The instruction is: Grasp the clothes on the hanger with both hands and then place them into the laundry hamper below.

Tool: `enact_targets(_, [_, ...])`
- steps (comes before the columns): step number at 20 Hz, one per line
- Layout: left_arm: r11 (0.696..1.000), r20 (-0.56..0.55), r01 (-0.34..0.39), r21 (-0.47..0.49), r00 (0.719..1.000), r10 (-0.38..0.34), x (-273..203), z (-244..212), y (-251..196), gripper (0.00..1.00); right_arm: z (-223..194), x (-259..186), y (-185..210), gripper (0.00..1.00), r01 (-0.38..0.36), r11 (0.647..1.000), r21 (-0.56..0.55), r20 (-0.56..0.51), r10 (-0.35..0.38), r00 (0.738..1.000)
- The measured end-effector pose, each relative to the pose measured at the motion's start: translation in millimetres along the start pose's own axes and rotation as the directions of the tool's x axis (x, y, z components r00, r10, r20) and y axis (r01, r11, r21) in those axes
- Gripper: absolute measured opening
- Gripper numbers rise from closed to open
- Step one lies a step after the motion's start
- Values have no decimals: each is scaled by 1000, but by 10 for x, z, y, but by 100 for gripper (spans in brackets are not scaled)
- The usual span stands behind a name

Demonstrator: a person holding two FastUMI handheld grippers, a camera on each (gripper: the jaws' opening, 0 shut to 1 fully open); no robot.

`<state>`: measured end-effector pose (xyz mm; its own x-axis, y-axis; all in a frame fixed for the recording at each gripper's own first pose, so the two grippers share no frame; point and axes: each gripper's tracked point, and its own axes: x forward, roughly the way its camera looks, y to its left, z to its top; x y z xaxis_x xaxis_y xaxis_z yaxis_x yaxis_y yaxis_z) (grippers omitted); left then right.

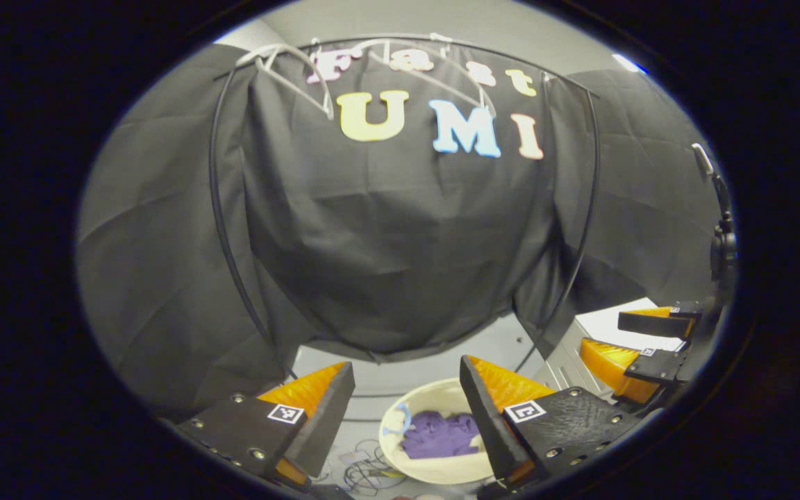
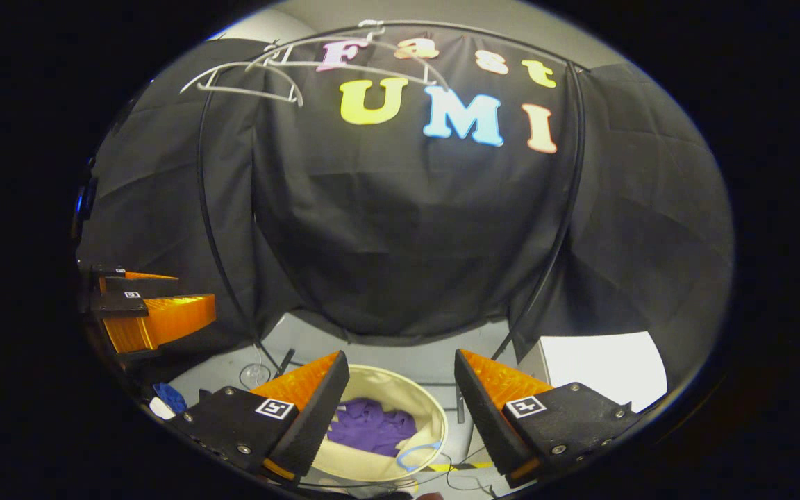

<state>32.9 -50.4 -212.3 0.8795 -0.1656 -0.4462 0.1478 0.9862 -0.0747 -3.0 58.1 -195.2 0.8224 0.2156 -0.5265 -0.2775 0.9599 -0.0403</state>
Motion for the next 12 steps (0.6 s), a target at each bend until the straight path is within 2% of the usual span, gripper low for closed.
enact_targets(1, [1000, 46, -14, 7, 999, 13, -65, 231, 25, 94, 190, -71, -55, 95, 7, 1000, 4, 43, -7, 999])
enact_targets(2, [1000, 91, -22, 7, 996, 21, -142, 445, 33, 94, 383, -135, -131, 95, 18, 1000, 9, 93, -19, 996])
enact_targets(3, [1000, 134, -30, 0, 990, 30, -217, 667, 35, 84, 594, -205, -219, 95, 31, 999, 14, 140, -32, 990])
enact_targets(4, [999, 175, -45, -12, 983, 47, -298, 893, 67, 83, 760, -304, -300, 95, 39, 999, 22, 184, -42, 982])
enact_targets(6, [997, 245, -75, -36, 966, 81, -494, 1262, 117, 90, 1078, -488, -424, 95, 48, 998, 37, 261, -56, 964])
enact_targets(7, [995, 276, -89, -48, 956, 99, -624, 1407, 142, 94, 1216, -559, -492, 96, 53, 998, 41, 297, -63, 953])
enact_targets(12, [987, 396, -138, -85, 904, 160, -1227, 1850, 49, 93, 1679, -860, -866, 95, 87, 995, 55, 419, -102, 902])
